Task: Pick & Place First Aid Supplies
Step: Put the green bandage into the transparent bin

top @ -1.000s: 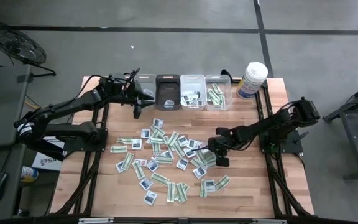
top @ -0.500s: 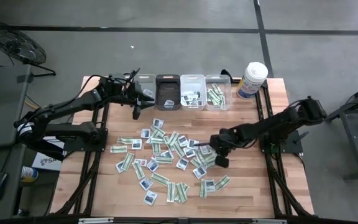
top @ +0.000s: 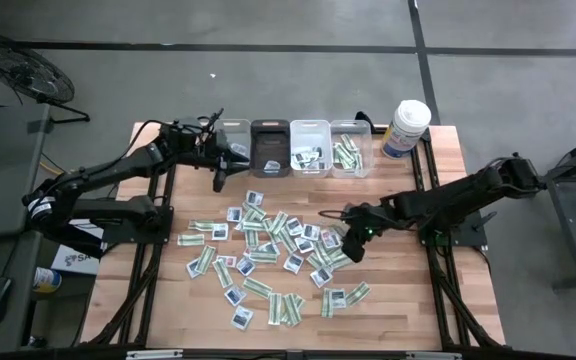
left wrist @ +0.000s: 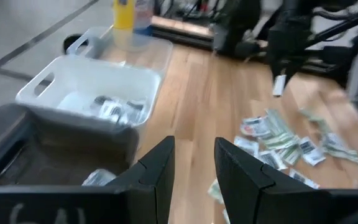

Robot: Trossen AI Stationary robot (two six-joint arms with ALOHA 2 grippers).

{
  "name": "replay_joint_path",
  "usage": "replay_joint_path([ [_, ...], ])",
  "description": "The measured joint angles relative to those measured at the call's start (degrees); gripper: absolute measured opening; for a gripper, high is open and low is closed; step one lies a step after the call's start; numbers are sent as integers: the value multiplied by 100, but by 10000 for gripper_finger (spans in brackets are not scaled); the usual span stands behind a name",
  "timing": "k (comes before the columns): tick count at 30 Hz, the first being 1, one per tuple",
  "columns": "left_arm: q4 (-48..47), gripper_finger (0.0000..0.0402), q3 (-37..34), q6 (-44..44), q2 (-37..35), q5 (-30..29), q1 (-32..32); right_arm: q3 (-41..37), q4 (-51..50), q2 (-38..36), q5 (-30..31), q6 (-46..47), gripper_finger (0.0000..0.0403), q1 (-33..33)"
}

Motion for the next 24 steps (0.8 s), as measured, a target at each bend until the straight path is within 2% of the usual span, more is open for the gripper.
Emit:
replay_joint_path([
  [6,1307,111,0,-81,321,747,-13,2,579,-98,78,-4,1,-369],
  [18,3559,111,0,-369,1763,1027,-739,9,2594,-100,1039,-742,0,-1294],
  [21,3866,111,0,-564,1963,997,-802,9,2835,-100,1286,-896,0,-1464],
  [24,3968,111,0,-732,2034,985,-787,9,2851,-100,1411,-613,0,-1689],
])
